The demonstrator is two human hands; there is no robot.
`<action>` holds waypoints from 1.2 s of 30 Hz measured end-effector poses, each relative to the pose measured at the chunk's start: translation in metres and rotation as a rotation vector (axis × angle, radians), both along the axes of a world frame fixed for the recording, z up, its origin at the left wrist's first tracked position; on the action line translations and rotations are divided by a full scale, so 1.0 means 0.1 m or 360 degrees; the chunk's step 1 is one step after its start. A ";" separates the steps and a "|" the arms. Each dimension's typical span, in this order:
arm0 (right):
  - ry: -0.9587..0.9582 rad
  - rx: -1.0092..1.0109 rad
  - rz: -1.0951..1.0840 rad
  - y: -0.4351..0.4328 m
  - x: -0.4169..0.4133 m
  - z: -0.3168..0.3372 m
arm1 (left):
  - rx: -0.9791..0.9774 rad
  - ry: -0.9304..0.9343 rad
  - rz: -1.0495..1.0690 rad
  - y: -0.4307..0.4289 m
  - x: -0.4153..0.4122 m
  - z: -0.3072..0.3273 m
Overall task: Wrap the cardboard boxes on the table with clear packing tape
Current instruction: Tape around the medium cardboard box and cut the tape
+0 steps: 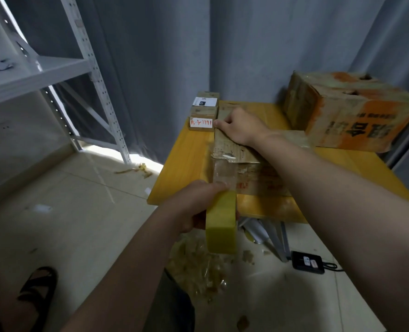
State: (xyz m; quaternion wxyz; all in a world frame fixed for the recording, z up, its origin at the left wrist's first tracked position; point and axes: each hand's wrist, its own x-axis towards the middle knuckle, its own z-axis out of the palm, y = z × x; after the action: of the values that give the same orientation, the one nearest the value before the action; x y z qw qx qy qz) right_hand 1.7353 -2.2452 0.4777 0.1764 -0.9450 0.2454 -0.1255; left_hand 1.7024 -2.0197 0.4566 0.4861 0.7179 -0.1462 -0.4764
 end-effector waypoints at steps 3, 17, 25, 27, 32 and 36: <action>0.0024 0.0011 -0.0009 0.03 0.02 0.02 | -0.0052 0.0040 0.0018 0.01 -0.05 0.02; -0.0449 -0.0087 -0.0289 0.57 -0.77 0.23 | -0.0131 -0.0025 0.0005 0.00 -0.44 0.01; 0.0783 0.0833 -0.0293 0.86 -1.46 0.35 | -0.0046 0.0055 0.0032 -0.01 -0.69 -0.06; 0.0913 0.0877 -0.0264 0.86 -1.59 0.27 | -0.0077 0.0064 0.0071 -0.02 -0.73 -0.06; 0.0600 0.1234 -0.0231 0.87 -1.81 -0.20 | -0.0106 0.0083 0.0110 -0.04 -0.83 -0.05; 0.0250 0.1676 -0.0165 0.95 -1.96 -0.40 | -0.0177 0.0252 0.0187 0.05 -0.87 -0.10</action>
State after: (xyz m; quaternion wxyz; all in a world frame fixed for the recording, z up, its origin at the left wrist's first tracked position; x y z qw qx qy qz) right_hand 1.5393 -2.1506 0.4378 0.6013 -0.7217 0.3340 0.0773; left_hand 1.6153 -2.0145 0.4469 0.5622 0.6573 -0.0912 -0.4935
